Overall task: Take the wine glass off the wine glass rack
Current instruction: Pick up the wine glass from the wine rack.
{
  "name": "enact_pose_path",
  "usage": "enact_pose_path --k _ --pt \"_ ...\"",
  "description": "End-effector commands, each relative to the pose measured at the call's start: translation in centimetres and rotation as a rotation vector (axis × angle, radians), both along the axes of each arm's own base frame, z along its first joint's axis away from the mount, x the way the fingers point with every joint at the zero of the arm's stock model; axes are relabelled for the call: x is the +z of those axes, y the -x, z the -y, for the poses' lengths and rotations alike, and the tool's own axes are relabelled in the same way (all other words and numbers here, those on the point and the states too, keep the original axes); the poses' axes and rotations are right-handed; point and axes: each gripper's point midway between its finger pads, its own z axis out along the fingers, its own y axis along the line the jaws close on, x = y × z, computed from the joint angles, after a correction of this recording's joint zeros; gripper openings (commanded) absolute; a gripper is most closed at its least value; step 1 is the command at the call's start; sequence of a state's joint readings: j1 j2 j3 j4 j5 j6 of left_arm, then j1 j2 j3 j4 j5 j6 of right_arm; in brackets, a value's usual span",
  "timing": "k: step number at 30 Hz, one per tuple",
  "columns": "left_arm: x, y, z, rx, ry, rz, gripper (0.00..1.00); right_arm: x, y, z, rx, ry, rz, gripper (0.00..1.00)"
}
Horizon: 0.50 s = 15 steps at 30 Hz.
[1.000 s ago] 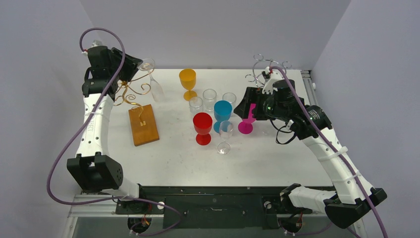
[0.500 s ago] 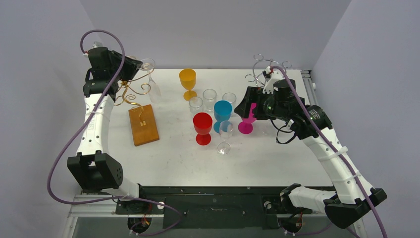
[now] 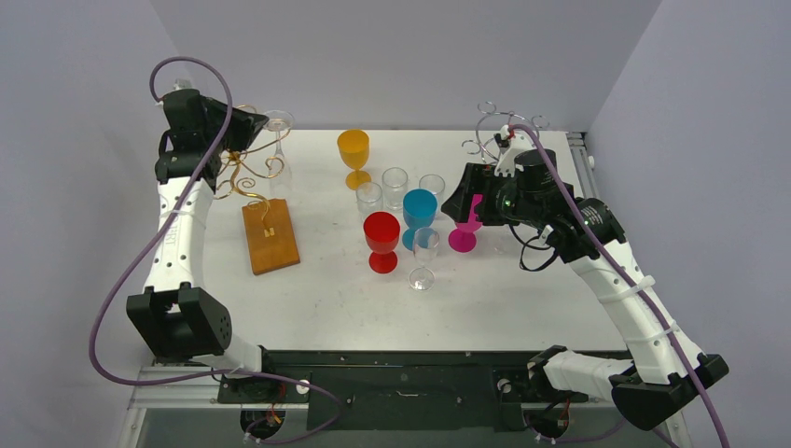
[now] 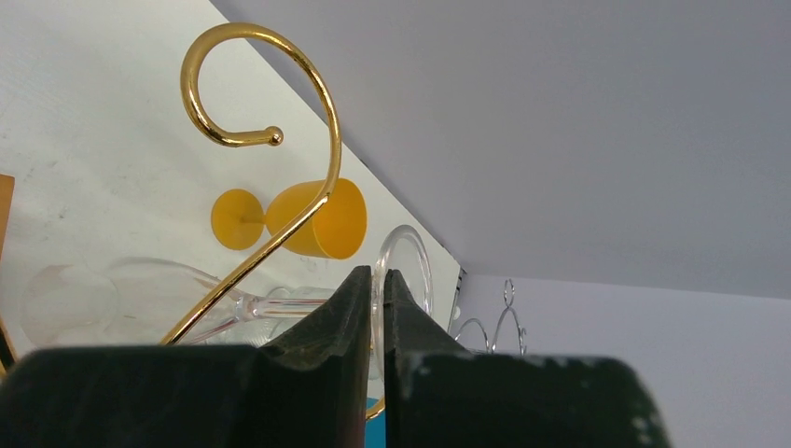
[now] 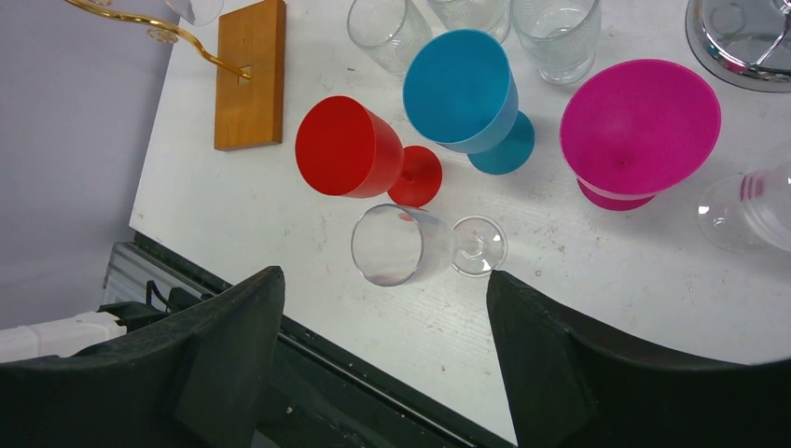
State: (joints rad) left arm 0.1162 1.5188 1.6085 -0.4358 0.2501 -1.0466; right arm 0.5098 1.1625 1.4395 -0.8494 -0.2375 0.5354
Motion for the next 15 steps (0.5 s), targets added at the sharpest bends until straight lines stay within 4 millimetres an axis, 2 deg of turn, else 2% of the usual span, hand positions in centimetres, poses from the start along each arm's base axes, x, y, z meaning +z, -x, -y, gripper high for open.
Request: enact_pose_path --k 1,9,15 --pt "3.4 0.4 -0.1 -0.013 0.014 0.11 0.0 1.2 -0.3 0.1 -0.008 -0.026 0.05 0.74" --pt "4.2 0.7 0.4 -0.046 0.073 0.152 0.0 1.1 -0.4 0.1 -0.008 -0.024 0.045 0.74" --pt "5.6 1.1 1.1 -0.086 0.107 0.209 0.0 1.0 -0.5 0.1 -0.011 -0.023 0.046 0.74"
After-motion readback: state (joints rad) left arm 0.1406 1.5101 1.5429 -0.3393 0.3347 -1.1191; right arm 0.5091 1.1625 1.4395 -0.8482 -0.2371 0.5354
